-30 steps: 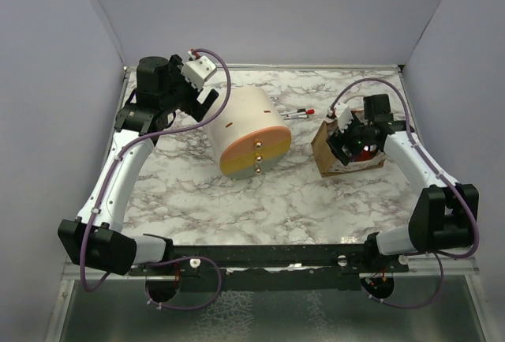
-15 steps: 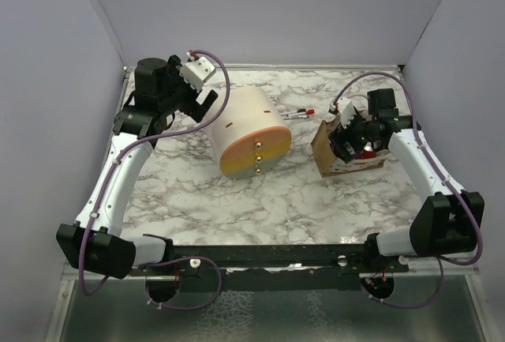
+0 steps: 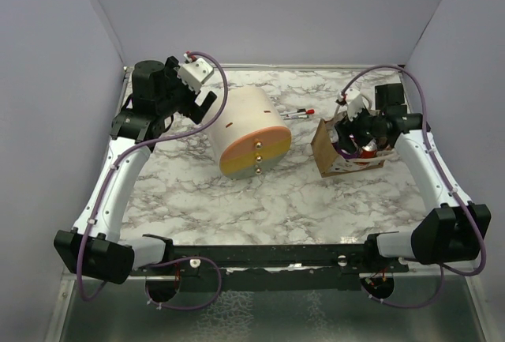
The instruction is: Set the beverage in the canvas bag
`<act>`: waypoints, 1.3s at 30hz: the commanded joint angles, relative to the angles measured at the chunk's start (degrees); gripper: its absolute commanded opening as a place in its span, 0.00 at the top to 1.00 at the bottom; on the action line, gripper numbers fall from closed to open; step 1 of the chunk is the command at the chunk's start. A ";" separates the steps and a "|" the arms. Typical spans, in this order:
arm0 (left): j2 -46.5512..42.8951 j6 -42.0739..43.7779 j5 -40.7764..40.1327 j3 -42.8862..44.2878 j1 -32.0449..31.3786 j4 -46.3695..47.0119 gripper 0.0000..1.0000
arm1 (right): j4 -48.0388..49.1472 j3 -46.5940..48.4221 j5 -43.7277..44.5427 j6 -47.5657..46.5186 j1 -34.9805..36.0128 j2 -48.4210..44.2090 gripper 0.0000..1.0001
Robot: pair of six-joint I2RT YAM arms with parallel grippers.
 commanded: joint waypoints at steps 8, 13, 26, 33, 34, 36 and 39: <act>-2.82 -1.96 0.91 -2.21 1.03 2.30 0.01 | 0.97 -2.81 2.73 -1.49 -6.27 0.66 0.43; -3.42 -2.17 1.06 -2.50 1.45 2.11 0.01 | 0.89 -5.37 1.63 -2.70 -6.27 1.38 0.44; -5.65 -6.45 1.17 -4.60 4.04 3.74 0.01 | 0.99 -4.15 0.00 1.40 -6.27 0.99 0.43; -7.41 -13.52 -3.00 -5.95 8.52 5.31 0.01 | -0.98 4.85 -2.51 8.22 -6.27 1.29 0.36; -7.96 -14.44 -3.42 -6.44 9.15 5.69 0.01 | -0.64 5.39 -2.08 9.20 -6.27 0.82 0.34; -9.29 -16.55 -3.63 -7.64 10.55 6.50 0.01 | 0.09 6.10 -1.10 10.15 -6.27 -0.73 0.32; -11.46 -18.77 -3.30 -9.24 12.27 6.85 0.01 | 1.27 6.30 0.33 11.15 -6.27 -3.16 0.31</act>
